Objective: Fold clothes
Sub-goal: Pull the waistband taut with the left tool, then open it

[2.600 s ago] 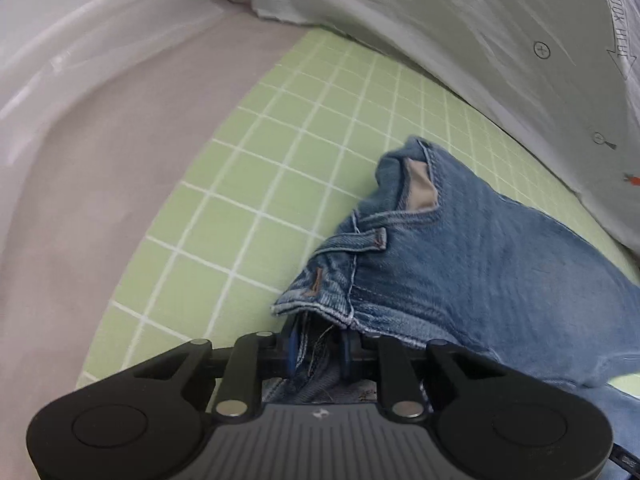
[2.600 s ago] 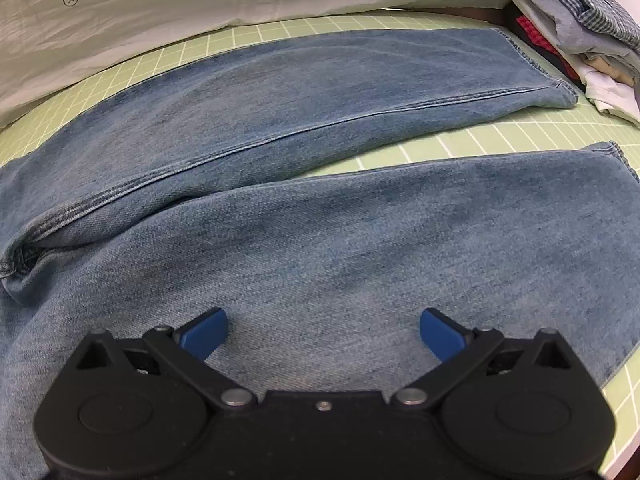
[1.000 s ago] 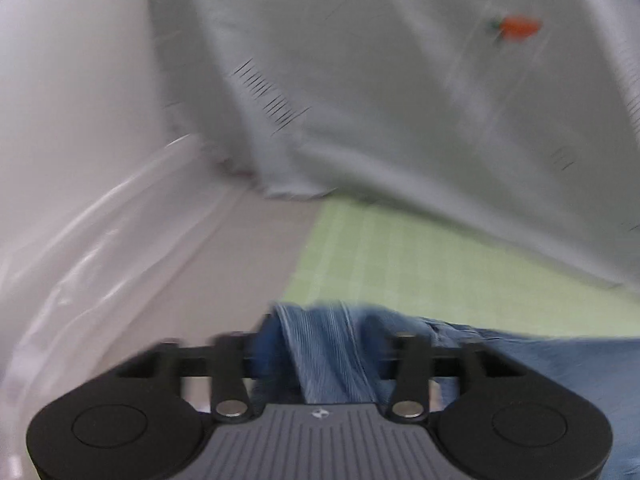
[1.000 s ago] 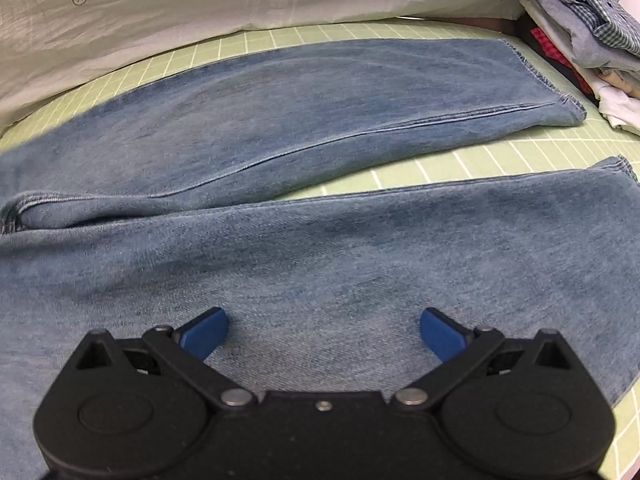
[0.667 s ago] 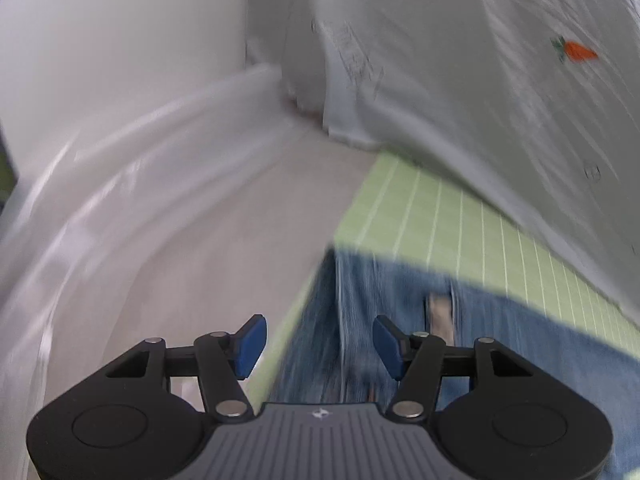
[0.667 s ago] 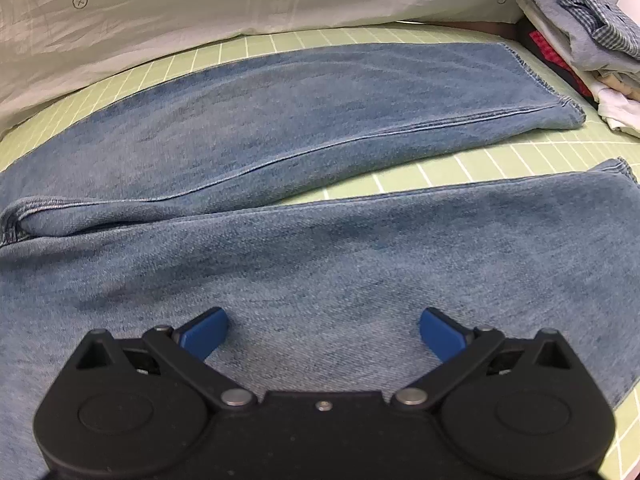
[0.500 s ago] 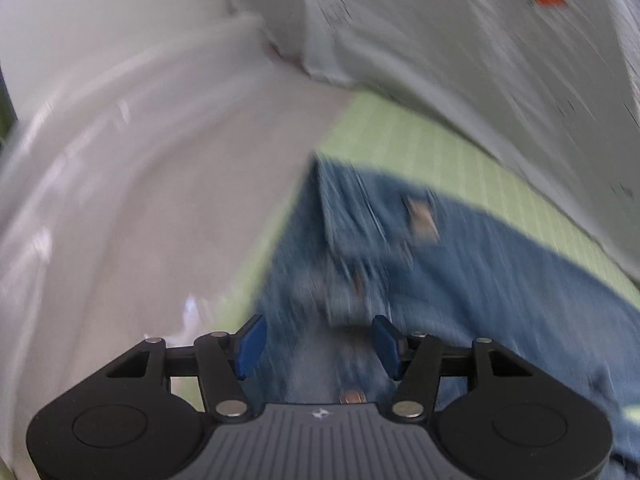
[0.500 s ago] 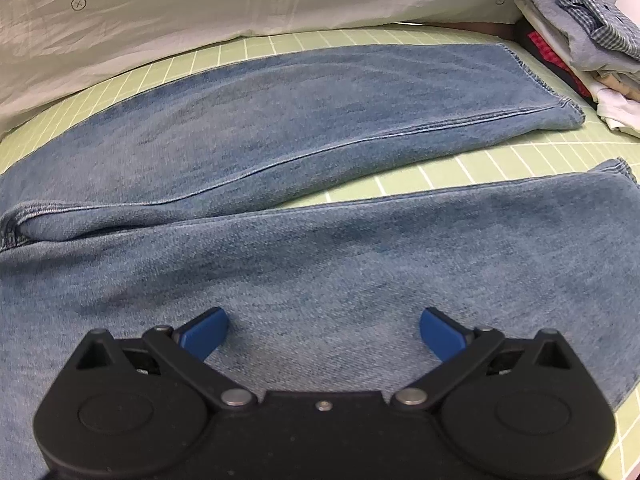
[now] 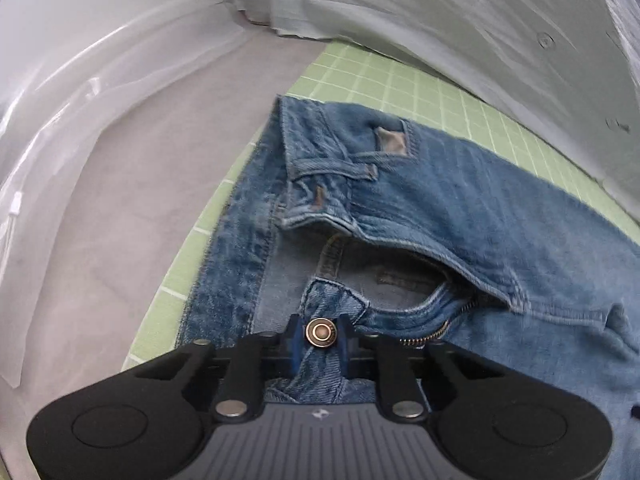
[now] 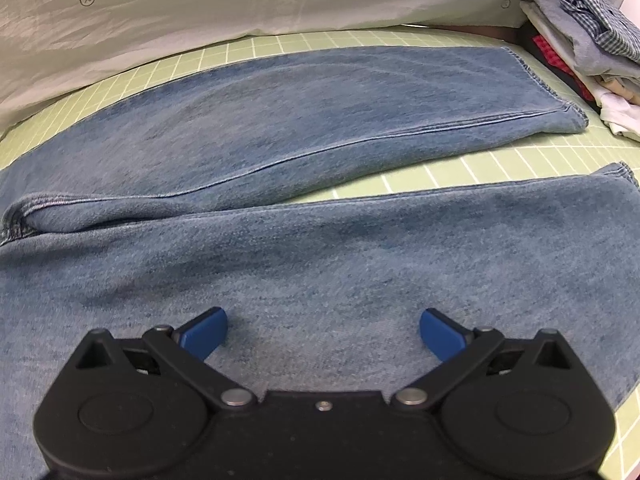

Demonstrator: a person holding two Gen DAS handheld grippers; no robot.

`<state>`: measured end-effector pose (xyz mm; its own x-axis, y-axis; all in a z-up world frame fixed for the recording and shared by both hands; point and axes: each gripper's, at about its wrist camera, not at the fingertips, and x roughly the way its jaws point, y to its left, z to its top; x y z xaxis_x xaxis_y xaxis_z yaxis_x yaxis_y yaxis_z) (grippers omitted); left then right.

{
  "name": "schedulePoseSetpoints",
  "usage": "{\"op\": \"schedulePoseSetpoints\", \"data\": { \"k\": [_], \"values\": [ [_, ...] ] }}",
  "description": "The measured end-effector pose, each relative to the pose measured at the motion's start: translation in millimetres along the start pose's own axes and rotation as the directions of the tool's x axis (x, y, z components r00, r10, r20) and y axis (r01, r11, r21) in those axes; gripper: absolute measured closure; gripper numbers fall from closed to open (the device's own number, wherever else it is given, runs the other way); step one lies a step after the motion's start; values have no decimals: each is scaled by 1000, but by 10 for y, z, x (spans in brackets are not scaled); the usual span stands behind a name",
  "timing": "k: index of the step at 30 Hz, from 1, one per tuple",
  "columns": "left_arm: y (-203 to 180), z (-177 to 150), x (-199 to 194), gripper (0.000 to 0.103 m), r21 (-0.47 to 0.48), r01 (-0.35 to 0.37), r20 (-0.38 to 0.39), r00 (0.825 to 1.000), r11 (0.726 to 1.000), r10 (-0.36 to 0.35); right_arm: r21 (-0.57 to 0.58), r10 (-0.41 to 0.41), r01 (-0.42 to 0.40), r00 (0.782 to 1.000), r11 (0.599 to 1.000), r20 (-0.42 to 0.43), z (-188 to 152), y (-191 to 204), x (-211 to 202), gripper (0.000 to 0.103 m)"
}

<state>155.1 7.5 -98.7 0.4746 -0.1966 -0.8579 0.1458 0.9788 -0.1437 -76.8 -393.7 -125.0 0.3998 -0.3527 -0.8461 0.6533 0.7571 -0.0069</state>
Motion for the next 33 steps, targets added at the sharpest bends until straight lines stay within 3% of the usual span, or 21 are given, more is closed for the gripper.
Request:
{"op": "schedulePoseSetpoints", "data": {
  "k": [3, 5, 7, 12, 14, 15, 16, 20, 24, 33],
  "values": [
    [5, 76, -166, 86, 3, -97, 87, 992, 995, 96, -28, 1, -2, 1000, 1000, -19, 9, 31, -23, 0],
    [83, 129, -306, 86, -78, -69, 124, 989, 995, 78, -74, -3, 0, 999, 997, -34, 8, 83, -57, 0],
    [121, 171, -293, 85, -94, -81, 133, 987, 992, 93, -147, -23, 20, 999, 989, -23, -19, 154, -104, 0],
    [204, 127, -71, 83, -210, -89, 45, 994, 974, 100, -192, -12, 10, 1000, 981, -12, -30, 188, -140, 0],
    [194, 119, -122, 68, -221, -98, 43, 993, 970, 110, -193, -8, 5, 1000, 981, -11, -19, 182, -146, 0],
    [178, 119, -185, 52, -217, -103, 53, 992, 971, 117, -191, -5, 4, 1000, 982, -3, -15, 164, -164, 0],
    [159, 115, -250, 42, -213, -108, 64, 990, 971, 124, -177, 5, -5, 1000, 984, 1, -7, 131, -173, 0],
    [43, 41, -520, 38, -202, -108, 107, 986, 973, 131, -103, 45, -43, 999, 994, 21, 22, -34, -207, 0],
    [-151, -118, -782, 28, -195, -86, 146, 983, 977, 115, -23, 72, -71, 994, 997, 80, 0, -268, -307, 0],
    [-998, -787, -1206, 17, -83, -30, 173, 984, 996, 44, 70, 11, -24, 983, 997, 183, -214, -1204, -644, 0]
  ]
}}
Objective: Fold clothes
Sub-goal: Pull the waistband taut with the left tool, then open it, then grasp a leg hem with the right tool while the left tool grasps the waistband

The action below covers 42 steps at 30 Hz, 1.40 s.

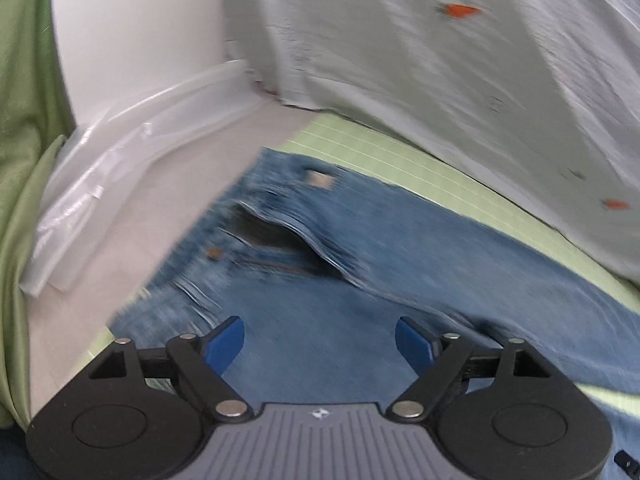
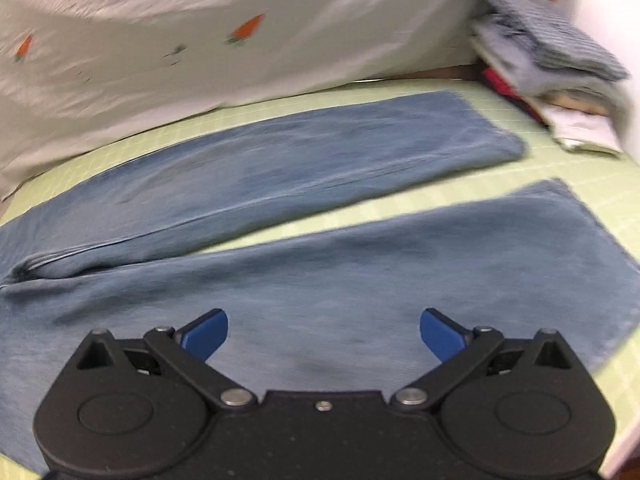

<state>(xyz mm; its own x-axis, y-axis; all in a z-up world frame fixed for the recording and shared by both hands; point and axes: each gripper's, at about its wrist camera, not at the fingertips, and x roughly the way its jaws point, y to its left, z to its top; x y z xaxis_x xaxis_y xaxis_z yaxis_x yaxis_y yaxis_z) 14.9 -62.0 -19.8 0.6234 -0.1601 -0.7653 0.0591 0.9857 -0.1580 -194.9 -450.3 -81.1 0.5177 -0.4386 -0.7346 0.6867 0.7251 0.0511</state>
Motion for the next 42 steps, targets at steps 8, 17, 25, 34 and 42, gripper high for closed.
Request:
{"op": "schedulePoseSetpoints", "data": {
  "k": [8, 17, 25, 34, 42],
  "values": [
    [-785, -588, -336, 17, 33, 36, -13, 999, 999, -35, 134, -112, 122, 991, 983, -79, -114, -1162, -40, 0],
    [-1261, -1130, -589, 17, 57, -8, -62, 998, 998, 11, 142, -154, 174, 978, 974, -142, -210, -1870, 217, 0],
    [-1379, -1231, -753, 16, 66, -28, -72, 997, 997, 33, 143, -167, 181, 980, 973, -105, -180, -1871, 307, 0],
    [-1147, -1118, -693, 16, 20, -31, -79, 996, 999, 32, 89, -85, 89, 995, 992, -56, -112, -1775, 194, 91],
    [-480, -794, -485, 16, -124, -43, -80, 996, 991, 33, 144, -134, 130, 991, 981, 15, 121, -1563, -107, 92]
  ]
}}
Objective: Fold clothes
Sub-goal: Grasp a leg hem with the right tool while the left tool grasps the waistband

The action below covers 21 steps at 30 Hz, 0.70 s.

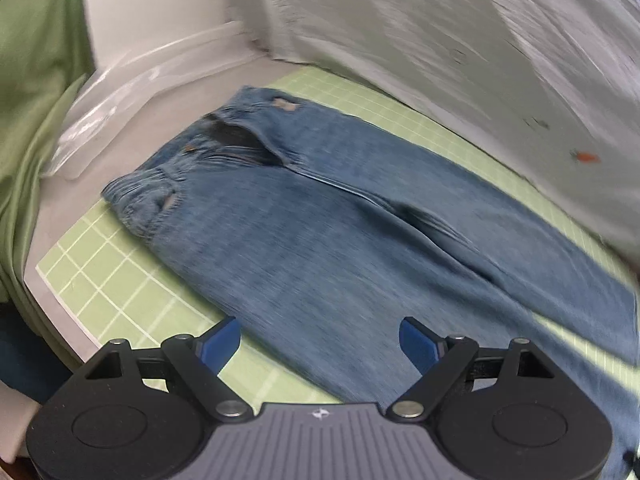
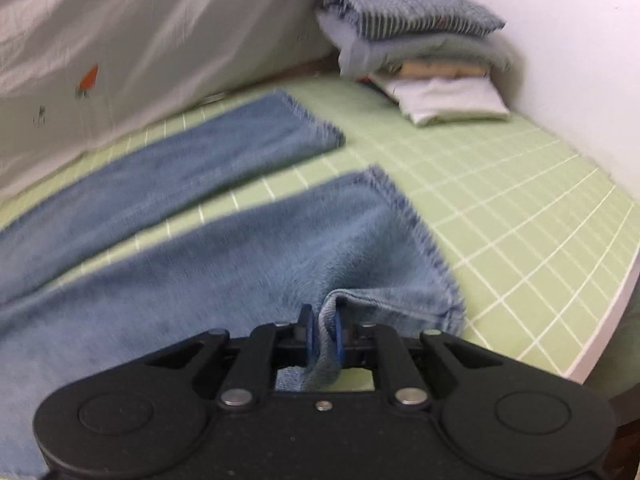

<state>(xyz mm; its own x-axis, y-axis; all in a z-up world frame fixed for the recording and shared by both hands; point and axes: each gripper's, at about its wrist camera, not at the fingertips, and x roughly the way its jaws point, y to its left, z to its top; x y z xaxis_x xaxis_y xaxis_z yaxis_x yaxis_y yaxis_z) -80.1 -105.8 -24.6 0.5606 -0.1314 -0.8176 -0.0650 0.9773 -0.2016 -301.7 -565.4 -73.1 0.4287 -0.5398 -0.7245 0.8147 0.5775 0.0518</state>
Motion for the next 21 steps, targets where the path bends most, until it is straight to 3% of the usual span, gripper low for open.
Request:
{"op": "schedulePoseSetpoints", "data": {
  "k": [7, 13, 18, 20, 21],
  "values": [
    [776, 427, 406, 16, -169, -20, -39, 999, 985, 13, 40, -87, 87, 996, 995, 14, 93, 250, -88, 92],
    [1347, 668, 854, 16, -258, -34, -108, 994, 966, 6, 94, -162, 159, 987, 983, 19, 112, 485, -186, 92],
    [1595, 841, 1081, 19, -300, -27, -123, 992, 954, -11, 156, -198, 190, 979, 969, 38, 171, 626, -292, 92],
    [1649, 896, 1131, 28, -316, -24, -122, 992, 948, -15, 164, -205, 195, 978, 967, 47, 194, 673, -323, 92],
    [1667, 904, 1145, 39, -328, -25, -126, 992, 944, -17, 164, -208, 197, 977, 966, 53, 207, 695, -340, 92]
  ]
}}
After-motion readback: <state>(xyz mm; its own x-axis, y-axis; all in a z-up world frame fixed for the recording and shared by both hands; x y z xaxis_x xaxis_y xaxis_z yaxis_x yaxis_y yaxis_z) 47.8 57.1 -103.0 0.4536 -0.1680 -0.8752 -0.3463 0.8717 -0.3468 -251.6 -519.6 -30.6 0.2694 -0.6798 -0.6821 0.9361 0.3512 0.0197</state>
